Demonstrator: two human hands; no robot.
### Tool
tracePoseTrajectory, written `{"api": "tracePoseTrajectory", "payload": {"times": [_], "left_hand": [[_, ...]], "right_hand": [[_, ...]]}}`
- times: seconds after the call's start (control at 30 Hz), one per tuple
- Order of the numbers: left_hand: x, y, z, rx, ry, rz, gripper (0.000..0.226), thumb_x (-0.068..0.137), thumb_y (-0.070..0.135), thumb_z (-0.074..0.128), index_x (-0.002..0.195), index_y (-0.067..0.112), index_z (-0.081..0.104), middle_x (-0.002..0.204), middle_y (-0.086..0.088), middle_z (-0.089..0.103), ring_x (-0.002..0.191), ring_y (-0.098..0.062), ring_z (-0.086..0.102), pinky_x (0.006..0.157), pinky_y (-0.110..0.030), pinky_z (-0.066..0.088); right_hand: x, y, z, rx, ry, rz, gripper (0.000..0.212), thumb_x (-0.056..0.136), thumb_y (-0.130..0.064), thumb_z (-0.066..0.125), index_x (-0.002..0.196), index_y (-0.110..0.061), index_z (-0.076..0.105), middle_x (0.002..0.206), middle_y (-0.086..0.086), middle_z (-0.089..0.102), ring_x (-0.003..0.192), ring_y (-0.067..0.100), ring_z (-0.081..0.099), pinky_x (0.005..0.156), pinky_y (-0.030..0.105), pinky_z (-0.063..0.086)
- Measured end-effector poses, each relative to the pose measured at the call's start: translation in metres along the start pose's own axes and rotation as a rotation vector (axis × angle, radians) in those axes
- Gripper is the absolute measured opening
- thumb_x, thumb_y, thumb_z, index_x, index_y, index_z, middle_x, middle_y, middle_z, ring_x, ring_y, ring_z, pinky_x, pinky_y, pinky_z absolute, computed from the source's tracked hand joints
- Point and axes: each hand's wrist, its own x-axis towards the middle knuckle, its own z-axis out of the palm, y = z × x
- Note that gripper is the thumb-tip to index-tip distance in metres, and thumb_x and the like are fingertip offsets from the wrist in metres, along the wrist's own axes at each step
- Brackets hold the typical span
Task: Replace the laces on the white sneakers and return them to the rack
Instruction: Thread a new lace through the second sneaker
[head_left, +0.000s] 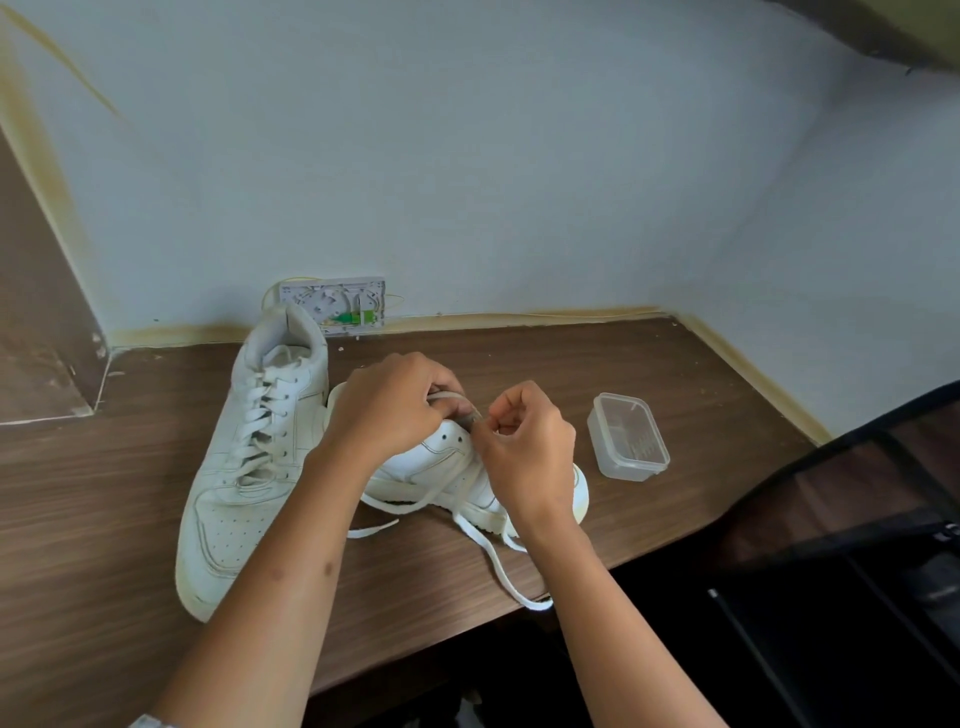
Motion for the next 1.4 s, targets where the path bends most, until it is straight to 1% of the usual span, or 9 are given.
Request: {"api": "tracePoseTrajectory", "payload": {"times": [0.17,0.37,0.53,0.67,0.83,1.0,1.13,1.2,1.4], "left_hand": [[0.002,-0.008,-0.001,-0.086,-0.096,0.045,0.008,0.083,0.046,0.069,0.083,0.038,0.073,0.076,0.017,0.069,0.076,-0.002,0.062,0.066,-0.026,0.044],[-0.003,-0.01,0.0,-0.298,-0.078,0.144,0.008,0.089,0.033,0.067,0.09,0.035,0.075,0.088,0.023,0.07,0.088,0.004,0.063,0.085,-0.037,0.053],[-0.025,-0.009,-0.011,-0.296,0.184,0.166,0.008,0.085,0.04,0.068,0.085,0.035,0.074,0.082,0.013,0.06,0.075,-0.002,0.058,0.066,-0.03,0.049],[-0.048,-0.014,-0.017,-0.266,0.121,0.07,0.02,0.072,0.052,0.075,0.088,0.04,0.072,0.079,0.011,0.055,0.071,-0.004,0.054,0.062,-0.026,0.045],[-0.053,-0.006,0.008,-0.067,0.239,0.09,0.023,0.077,0.028,0.079,0.1,0.031,0.074,0.093,0.017,0.06,0.089,-0.009,0.057,0.066,-0.026,0.045],[-0.054,-0.018,0.022,-0.064,0.349,0.094,0.039,0.087,0.007,0.067,0.122,0.026,0.066,0.111,0.009,0.057,0.093,-0.018,0.059,0.071,-0.033,0.053],[-0.053,-0.032,0.028,-0.185,0.195,0.148,0.062,0.092,-0.007,0.051,0.139,0.033,0.049,0.137,0.011,0.041,0.115,-0.009,0.047,0.097,-0.025,0.042],[-0.052,-0.035,0.027,-0.221,0.131,0.142,0.076,0.09,-0.016,0.046,0.142,0.04,0.043,0.141,0.015,0.036,0.116,0.001,0.046,0.096,-0.016,0.041],[-0.05,-0.038,0.022,-0.285,0.062,0.123,0.075,0.092,-0.015,0.038,0.138,0.044,0.045,0.117,0.011,0.046,0.105,0.004,0.048,0.083,-0.007,0.041]], "right_hand": [[0.002,0.005,0.006,0.01,-0.035,-0.061,0.033,0.08,-0.008,0.075,0.088,-0.027,0.05,0.072,-0.009,0.062,0.086,0.02,0.06,0.076,0.04,0.051],[0.026,0.018,-0.033,-0.003,-0.196,0.009,0.012,0.09,-0.033,0.067,0.093,-0.023,0.064,0.098,-0.008,0.059,0.085,0.002,0.058,0.071,0.017,0.043],[0.023,0.048,-0.049,-0.099,-0.351,0.085,0.015,0.095,-0.029,0.061,0.085,-0.022,0.071,0.075,-0.004,0.068,0.065,0.005,0.056,0.058,0.015,0.041],[0.023,0.042,-0.045,-0.115,-0.37,0.074,0.01,0.09,-0.028,0.067,0.084,-0.03,0.074,0.076,-0.004,0.071,0.067,0.009,0.06,0.062,0.02,0.049],[0.018,0.037,-0.042,-0.135,-0.407,0.086,0.004,0.085,-0.032,0.074,0.084,-0.032,0.078,0.076,-0.008,0.072,0.078,0.007,0.066,0.077,0.031,0.056],[0.01,0.03,-0.042,0.043,-0.603,0.131,0.015,0.078,-0.033,0.081,0.08,-0.018,0.078,0.069,-0.003,0.072,0.065,0.002,0.064,0.065,0.016,0.051],[0.009,0.025,-0.032,0.098,-0.498,0.105,0.022,0.079,-0.035,0.08,0.09,-0.017,0.072,0.074,-0.001,0.072,0.067,0.006,0.068,0.067,0.022,0.056],[0.008,0.023,-0.025,0.138,-0.434,0.089,0.024,0.078,-0.037,0.08,0.091,-0.02,0.07,0.08,0.002,0.072,0.074,0.012,0.069,0.072,0.029,0.059],[0.0,0.009,-0.006,0.109,-0.366,-0.019,0.017,0.083,-0.028,0.077,0.085,-0.013,0.071,0.076,-0.004,0.068,0.064,0.0,0.055,0.063,0.012,0.046]]}}
